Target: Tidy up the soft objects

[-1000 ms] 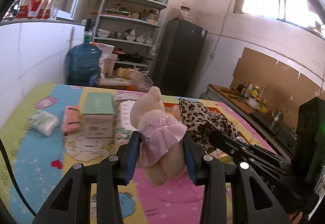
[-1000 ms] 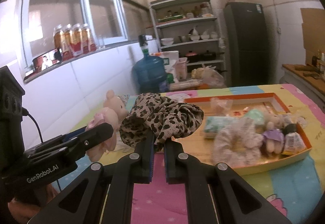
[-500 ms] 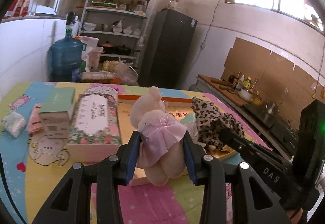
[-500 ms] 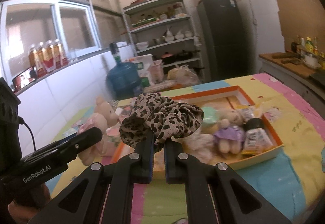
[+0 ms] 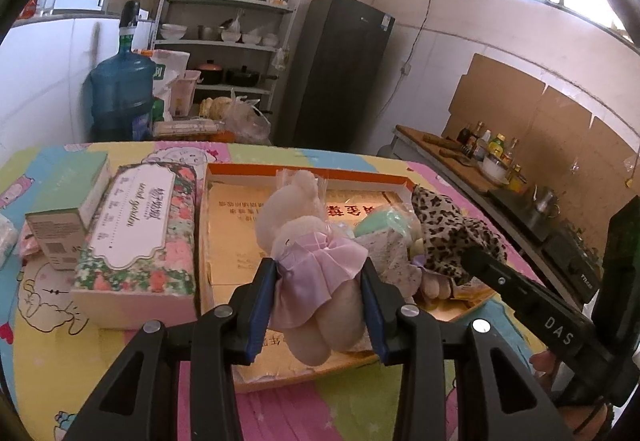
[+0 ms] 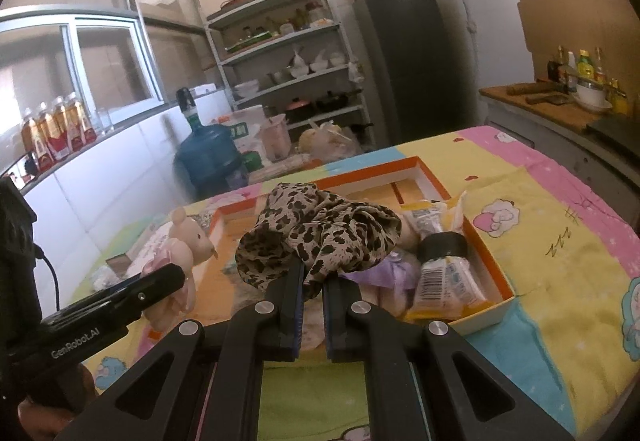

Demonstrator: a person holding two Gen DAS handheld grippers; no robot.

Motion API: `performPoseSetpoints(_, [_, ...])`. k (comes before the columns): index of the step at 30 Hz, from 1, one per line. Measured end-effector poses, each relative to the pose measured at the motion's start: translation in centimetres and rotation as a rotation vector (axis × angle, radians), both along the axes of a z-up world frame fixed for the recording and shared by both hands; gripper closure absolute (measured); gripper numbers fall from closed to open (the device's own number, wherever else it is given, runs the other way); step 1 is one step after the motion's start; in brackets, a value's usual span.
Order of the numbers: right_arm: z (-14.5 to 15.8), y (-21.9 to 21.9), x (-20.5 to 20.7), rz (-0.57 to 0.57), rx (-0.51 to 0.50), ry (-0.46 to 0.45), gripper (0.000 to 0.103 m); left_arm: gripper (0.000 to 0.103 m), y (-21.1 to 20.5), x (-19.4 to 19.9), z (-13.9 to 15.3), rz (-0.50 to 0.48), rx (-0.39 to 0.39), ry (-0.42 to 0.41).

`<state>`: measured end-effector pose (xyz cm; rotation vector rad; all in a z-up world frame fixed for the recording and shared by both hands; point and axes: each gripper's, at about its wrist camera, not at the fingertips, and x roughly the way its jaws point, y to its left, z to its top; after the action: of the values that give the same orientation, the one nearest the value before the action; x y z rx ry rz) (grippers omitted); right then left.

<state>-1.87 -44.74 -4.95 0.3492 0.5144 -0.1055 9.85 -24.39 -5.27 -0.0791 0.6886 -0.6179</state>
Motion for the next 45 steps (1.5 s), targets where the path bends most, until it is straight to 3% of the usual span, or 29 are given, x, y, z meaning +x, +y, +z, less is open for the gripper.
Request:
performPoseSetpoints(27, [-3.1, -2.8, 3.8, 0.012, 0.063, 0.079, 0.094, 0.059, -2.7, 2.8, -3.0, 0.006, 0.035, 0.074])
performPoseSetpoints(33, [-3.5, -3.0, 4.2, 0.018, 0.076, 0.102, 0.09, 0.054, -2.9, 3.0, -3.1, 0.002, 0.047, 0.075])
performPoseSetpoints(38, [-3.7, -3.1, 4.2, 0.014, 0.084, 0.108, 0.081, 0.049, -3.0, 3.0, -3.1, 0.0, 0.05, 0.081])
performPoseSetpoints(45, [-3.6, -3.0, 4.1, 0.011, 0.069, 0.11, 0.076, 0.042, -2.3, 2.5, -2.9, -0.003, 0.007, 0.088])
